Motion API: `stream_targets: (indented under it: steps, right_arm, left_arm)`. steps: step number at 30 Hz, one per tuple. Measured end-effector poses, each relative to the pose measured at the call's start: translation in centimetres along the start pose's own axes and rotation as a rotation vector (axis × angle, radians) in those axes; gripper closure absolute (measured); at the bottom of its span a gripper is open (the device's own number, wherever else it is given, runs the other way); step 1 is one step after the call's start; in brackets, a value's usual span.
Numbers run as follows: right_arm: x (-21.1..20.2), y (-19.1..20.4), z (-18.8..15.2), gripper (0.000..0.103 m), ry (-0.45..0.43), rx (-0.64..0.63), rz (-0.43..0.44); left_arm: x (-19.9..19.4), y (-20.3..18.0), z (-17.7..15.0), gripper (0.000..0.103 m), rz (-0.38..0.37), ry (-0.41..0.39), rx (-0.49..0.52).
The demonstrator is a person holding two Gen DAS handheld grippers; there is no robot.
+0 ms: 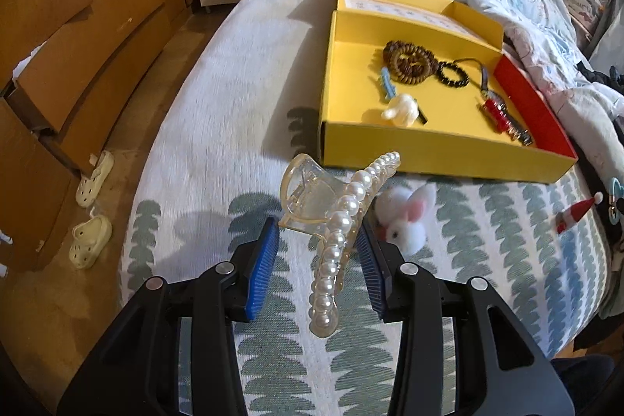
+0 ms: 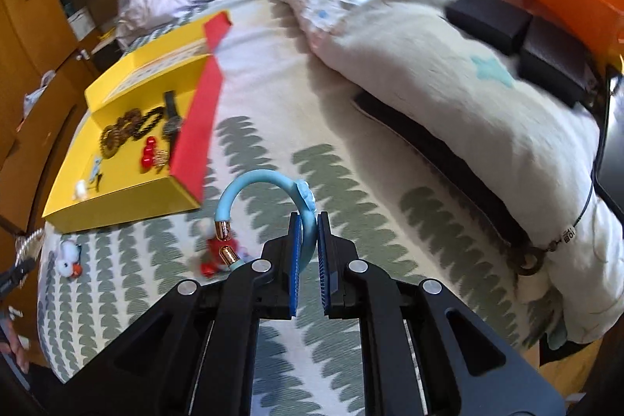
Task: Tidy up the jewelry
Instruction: 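Set pearl clip beside bunny with left tool while right tool sets bangle beside Santa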
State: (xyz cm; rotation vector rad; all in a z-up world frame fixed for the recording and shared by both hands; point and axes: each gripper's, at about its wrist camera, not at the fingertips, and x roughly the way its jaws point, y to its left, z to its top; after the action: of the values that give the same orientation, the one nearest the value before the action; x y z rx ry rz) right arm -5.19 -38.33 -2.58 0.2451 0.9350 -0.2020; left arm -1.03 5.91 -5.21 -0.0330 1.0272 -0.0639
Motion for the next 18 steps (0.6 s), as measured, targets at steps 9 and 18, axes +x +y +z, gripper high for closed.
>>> stream_targets:
  steps: [9,18]
  right_arm:
    - [4.4,0.6,-0.9,0.094,0.128,-0.018,-0.039]
    - [6.5,0.4,-1.1,0.094,0.181,-0.012,-0.078]
  left_arm:
    - [2.8,0.1,-0.9,0.061,0.002,0.08,-0.01]
    - [4.6,0.4,-0.9,0.061,-0.004,0.129,-0.028]
